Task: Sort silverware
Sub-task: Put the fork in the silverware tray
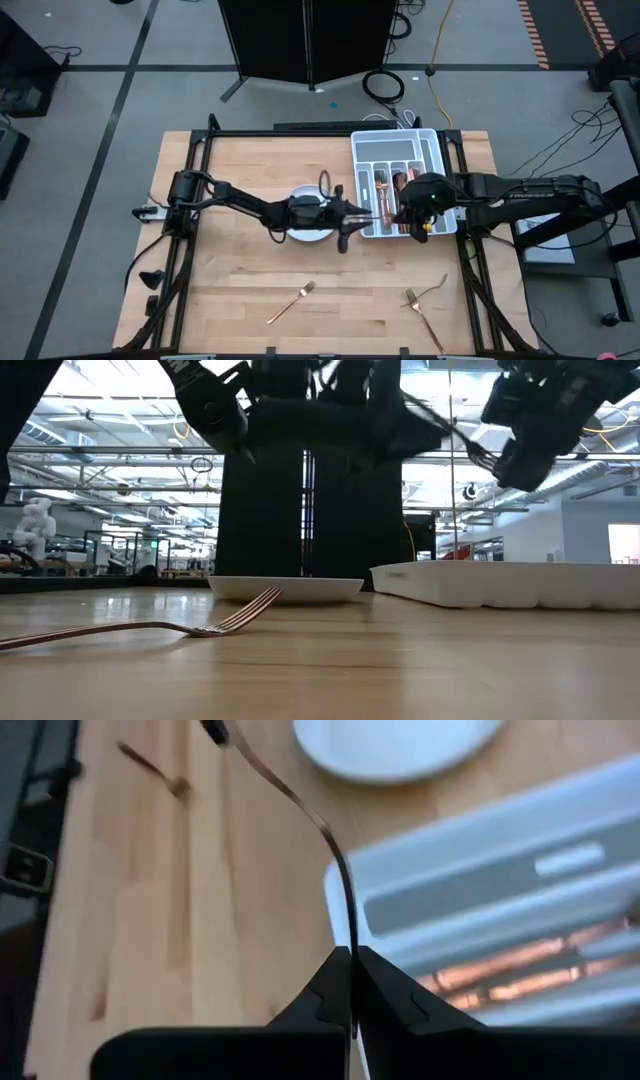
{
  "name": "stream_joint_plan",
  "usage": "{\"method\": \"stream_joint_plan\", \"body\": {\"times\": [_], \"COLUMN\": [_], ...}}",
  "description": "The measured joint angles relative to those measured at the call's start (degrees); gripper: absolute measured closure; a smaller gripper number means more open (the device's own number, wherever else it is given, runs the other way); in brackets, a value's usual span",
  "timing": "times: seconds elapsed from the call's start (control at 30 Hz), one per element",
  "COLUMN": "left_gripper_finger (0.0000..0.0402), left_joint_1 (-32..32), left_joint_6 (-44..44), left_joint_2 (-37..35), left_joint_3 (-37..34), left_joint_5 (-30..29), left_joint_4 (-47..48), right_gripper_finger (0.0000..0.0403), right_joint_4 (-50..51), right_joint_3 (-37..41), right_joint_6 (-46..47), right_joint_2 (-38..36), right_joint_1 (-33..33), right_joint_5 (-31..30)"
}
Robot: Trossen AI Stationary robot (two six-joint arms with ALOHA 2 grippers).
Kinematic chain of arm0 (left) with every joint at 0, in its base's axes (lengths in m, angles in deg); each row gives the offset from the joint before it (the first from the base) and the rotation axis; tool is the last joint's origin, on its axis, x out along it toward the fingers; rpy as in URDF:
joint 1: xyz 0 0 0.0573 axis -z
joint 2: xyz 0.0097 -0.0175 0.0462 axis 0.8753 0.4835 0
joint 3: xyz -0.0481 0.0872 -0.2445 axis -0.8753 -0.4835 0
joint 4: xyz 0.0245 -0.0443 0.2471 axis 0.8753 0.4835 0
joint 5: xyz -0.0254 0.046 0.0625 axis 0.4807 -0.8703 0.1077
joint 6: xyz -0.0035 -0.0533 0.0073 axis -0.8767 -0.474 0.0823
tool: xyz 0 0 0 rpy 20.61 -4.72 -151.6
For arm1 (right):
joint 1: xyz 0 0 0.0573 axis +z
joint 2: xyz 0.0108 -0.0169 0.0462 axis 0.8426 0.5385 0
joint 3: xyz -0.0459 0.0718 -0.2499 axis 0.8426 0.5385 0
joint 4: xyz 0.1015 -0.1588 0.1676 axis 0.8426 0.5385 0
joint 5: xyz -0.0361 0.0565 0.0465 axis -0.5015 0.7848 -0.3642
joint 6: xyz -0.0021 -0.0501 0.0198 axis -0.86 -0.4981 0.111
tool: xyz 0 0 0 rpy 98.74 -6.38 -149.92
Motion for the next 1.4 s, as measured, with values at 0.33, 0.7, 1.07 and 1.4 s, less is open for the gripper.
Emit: {"method": "stream_joint_plan", "body": {"times": [0.33,0.7,1.07,1.4], "left_gripper_finger": [0.0248,0.0248,0.0248,0.0248], "left_joint_1": [0.8,-0.5,-0.6,-0.2], "left_joint_6": [-6.2,-12.2,-3.3,4.5], "left_joint_2": [-5.9,-26.3,-12.5,-3.7], "left_joint_3": [0.0,1.7,16.1,19.1], "left_joint_5": [5.9,2.2,1.7,-2.3], "left_joint_4": [41.5,66.3,60.0,54.3], "right_gripper_finger": [0.0403,0.0403,0.0403,0.0403], "right_joint_4": [9.3,15.0,9.3,10.1], "right_joint_3": [0.0,0.0,-4.5,-8.8], "right_joint_6": [0.0,1.9,1.1,0.0], "right_joint_2": [0.0,4.2,14.4,15.5], "right_joint_1": [-0.2,0.4,0.8,0.8], "right_joint_5": [-3.4,-4.7,-1.9,-2.1]}}
